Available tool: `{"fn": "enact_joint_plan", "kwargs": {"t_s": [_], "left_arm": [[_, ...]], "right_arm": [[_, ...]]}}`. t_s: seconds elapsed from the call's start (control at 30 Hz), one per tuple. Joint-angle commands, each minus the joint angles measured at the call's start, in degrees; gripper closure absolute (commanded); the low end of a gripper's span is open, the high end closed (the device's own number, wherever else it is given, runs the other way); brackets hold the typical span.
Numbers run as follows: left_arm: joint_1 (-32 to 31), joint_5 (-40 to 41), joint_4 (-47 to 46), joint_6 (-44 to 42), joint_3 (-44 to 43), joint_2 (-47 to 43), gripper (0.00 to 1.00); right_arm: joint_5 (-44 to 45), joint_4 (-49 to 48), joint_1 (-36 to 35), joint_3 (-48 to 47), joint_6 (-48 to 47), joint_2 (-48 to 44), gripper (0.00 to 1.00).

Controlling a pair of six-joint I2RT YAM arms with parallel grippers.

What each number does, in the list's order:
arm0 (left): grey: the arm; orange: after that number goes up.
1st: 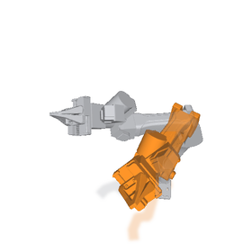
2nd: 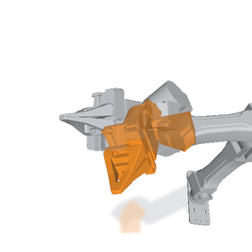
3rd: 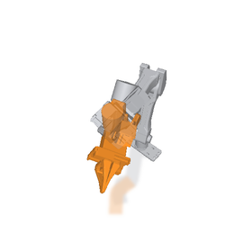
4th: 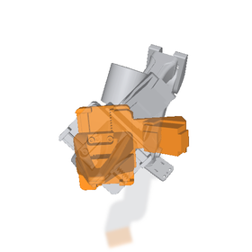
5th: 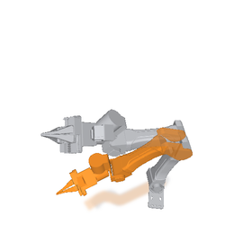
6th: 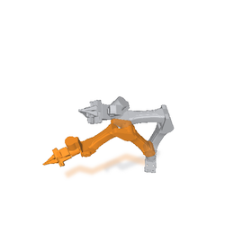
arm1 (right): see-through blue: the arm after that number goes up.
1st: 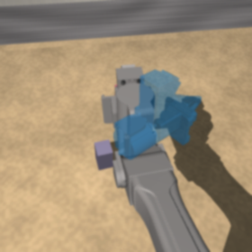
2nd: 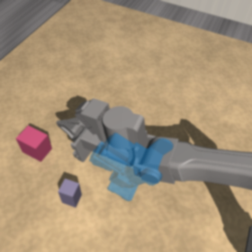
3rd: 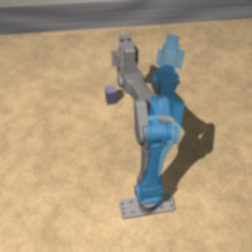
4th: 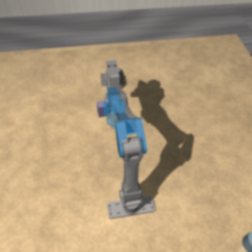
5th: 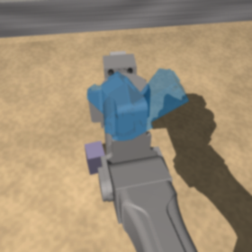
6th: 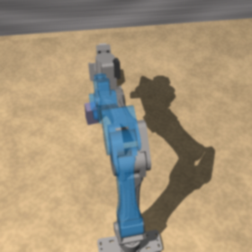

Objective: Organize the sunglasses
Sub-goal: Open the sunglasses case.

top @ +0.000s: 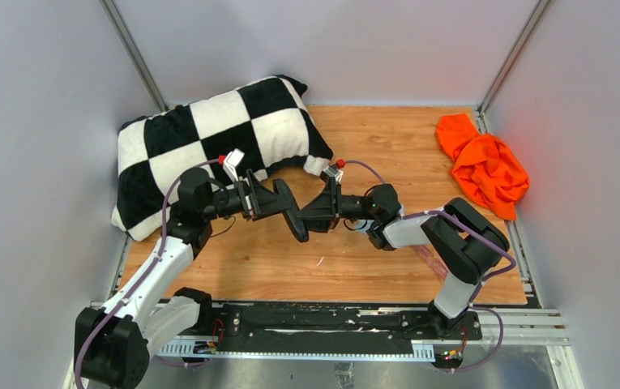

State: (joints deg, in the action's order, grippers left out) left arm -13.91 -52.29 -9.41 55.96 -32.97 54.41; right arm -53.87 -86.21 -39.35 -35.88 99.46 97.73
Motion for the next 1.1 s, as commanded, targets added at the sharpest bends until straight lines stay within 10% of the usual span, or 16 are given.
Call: {"fn": "enact_joint_plan", "kwargs": {"t_s": [0.0,0.2,0.63,0.8,1.07], "left_arm": [[-0.41,-0.24,-3.25,1.13,-1.47,0.71,0.0],[-0.41,0.65,-7.17,4.45,-0.32,-0.05,0.13],[-0.41,3.83,-7.82,7.07,0.4,-3.15,1.0],[-0.41,4.69,-7.91,8.21,0.43,-2.84,1.0],[-0.41,5.14,-7.91,9.08,0.8,-2.48,1.0]], "right_arm": [[-0.88,-5.22,-1.42,-2.4,0.3,-0.79,0.49],[-0.72,-5.28,-1.61,-1.56,0.21,-1.17,0.49],[0.79,-5.06,-1.68,-1.25,2.23,0.71,0.32],[2.45,-2.02,-2.26,-2.01,-0.04,1.09,0.14],[2.71,27.6,-2.45,-6.69,-18.82,-7.52,0.16]]}}
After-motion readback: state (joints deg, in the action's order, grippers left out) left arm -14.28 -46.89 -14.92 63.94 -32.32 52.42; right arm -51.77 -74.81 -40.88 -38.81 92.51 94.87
